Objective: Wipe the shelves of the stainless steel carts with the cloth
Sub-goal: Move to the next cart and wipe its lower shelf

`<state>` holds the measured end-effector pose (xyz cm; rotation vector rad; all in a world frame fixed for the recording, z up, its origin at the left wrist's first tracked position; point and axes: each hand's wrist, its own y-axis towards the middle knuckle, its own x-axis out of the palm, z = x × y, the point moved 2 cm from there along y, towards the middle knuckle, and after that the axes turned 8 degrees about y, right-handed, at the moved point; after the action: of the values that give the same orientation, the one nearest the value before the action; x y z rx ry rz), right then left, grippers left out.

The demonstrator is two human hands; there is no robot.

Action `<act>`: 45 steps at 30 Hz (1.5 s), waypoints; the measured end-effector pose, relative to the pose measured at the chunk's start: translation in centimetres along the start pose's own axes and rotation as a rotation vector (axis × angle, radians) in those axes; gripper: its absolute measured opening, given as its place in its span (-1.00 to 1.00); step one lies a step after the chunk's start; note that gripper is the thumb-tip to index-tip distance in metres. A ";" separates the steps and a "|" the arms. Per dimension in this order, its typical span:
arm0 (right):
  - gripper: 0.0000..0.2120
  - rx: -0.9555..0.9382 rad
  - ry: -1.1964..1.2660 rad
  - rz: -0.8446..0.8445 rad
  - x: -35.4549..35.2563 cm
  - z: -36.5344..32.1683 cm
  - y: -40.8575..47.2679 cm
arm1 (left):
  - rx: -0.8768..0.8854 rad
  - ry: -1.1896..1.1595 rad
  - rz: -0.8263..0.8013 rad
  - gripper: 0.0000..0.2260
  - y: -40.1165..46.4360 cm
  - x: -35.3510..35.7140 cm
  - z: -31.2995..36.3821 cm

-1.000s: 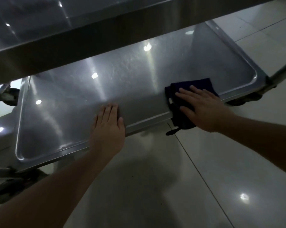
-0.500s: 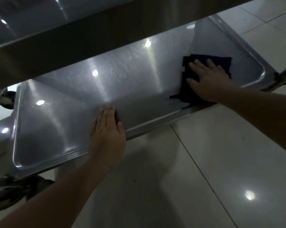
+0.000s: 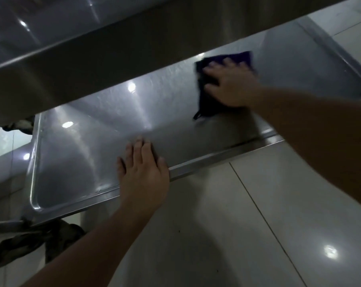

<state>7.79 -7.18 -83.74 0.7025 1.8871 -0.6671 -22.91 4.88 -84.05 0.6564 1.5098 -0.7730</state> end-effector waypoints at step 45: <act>-0.29 0.287 0.032 0.094 -1.5 11.9 -14.8 | -0.016 -0.025 0.024 -0.46 -0.1 0.2 0.6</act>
<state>4.85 -25.98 -84.69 0.9827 1.7930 -0.8805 -22.65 4.38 -84.23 0.6495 1.4812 -0.7478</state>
